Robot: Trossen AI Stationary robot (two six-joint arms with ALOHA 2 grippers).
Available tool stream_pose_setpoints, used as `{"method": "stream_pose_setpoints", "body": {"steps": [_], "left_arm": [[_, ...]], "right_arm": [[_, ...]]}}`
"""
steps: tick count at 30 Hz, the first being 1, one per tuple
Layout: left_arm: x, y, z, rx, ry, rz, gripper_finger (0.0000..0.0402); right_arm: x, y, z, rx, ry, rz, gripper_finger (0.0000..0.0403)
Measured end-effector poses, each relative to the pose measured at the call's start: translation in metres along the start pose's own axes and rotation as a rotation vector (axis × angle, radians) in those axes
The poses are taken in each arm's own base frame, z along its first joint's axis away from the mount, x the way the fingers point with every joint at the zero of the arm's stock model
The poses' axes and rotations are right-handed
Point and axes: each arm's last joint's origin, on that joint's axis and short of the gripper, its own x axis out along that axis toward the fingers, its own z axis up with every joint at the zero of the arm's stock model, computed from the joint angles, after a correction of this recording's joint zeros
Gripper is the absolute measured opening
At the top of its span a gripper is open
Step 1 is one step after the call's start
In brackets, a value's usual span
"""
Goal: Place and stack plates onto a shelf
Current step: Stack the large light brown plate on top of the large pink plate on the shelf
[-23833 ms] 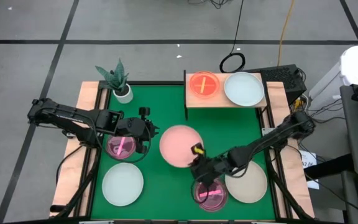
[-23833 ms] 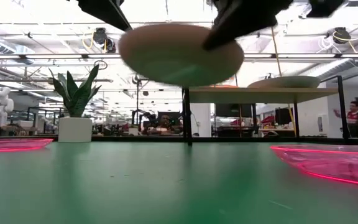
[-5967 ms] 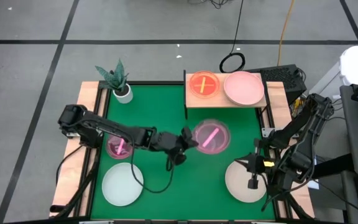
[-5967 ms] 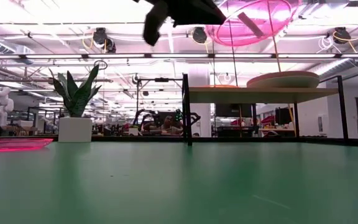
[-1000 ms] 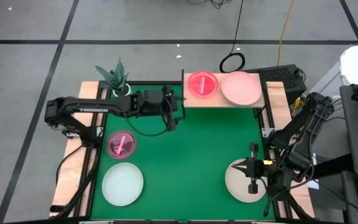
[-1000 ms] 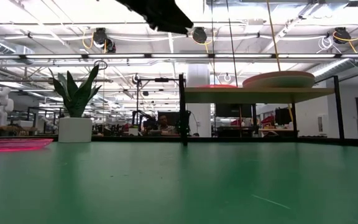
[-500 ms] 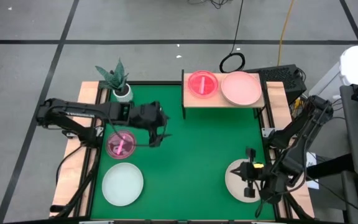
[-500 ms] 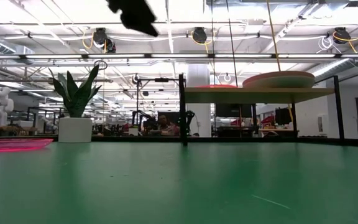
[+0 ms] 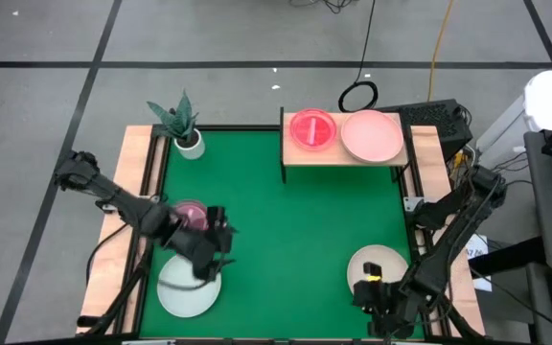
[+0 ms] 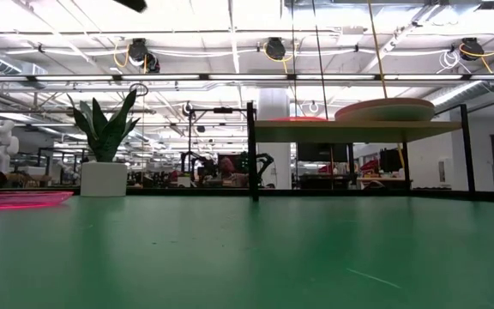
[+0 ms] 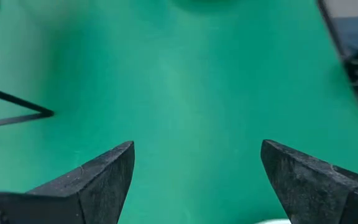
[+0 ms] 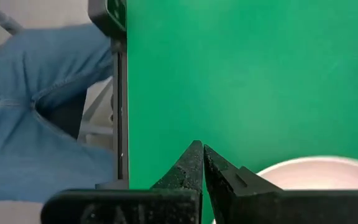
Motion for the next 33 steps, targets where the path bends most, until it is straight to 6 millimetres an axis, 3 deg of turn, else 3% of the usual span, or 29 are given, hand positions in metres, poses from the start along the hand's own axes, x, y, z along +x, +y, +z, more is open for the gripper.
{"method": "stream_pose_setpoints", "body": {"steps": [6, 12, 19, 26, 33], "left_arm": [[-0.010, -0.027, -0.011, 0.003, -0.025, 0.025, 0.0351], [-0.004, -0.042, -0.033, 0.012, -0.001, 0.052, 0.0351], [0.014, -0.044, -0.058, 0.004, 0.038, 0.088, 0.0351], [0.027, -0.044, -0.068, -0.025, 0.025, 0.087, 0.0351], [0.029, -0.045, -0.068, -0.033, -0.004, 0.083, 0.0351]], "right_arm": [[0.007, 0.009, 0.000, 0.089, 0.058, 0.018, 0.0000], [0.007, 0.011, -0.006, 0.191, 0.131, 0.022, 0.0000], [0.006, 0.006, -0.014, 0.281, 0.191, -0.059, 0.0005], [0.019, 0.012, -0.021, 0.282, 0.241, -0.049, 0.0058], [0.037, 0.011, -0.031, 0.135, 0.277, -0.112, 0.0095]]}}
